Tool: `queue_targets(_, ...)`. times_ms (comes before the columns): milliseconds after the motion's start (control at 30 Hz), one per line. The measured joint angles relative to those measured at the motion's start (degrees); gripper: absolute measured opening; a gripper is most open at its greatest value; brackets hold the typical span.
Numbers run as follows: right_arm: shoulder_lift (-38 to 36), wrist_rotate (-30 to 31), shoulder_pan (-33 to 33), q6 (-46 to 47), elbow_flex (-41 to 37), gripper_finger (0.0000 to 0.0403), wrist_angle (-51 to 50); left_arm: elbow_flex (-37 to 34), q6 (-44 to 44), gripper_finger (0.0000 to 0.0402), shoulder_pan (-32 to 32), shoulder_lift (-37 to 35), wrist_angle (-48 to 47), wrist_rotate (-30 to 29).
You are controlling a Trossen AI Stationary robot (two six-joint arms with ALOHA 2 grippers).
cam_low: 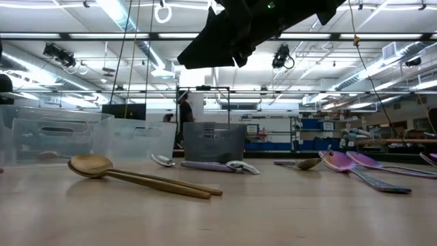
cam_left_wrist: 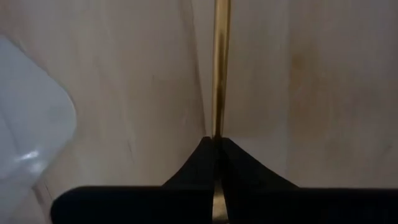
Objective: Sort silverware by color (type)
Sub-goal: Put the gold spoon into the bottom transparent bin
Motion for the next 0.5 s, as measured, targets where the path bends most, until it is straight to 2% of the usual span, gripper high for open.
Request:
queue_targets(267,0.0,-0.2,0.0,0.2,0.0,0.0167,0.2,0.3,-1.5,0.0015,0.1,-5.8,-0.9,-7.3)
queue_targets(500,0.0,-0.2,-0.1,0.2,0.0,0.0167,0.2,0.3,-4.4,0.0015,0.9,-15.2,-4.8,-13.8)
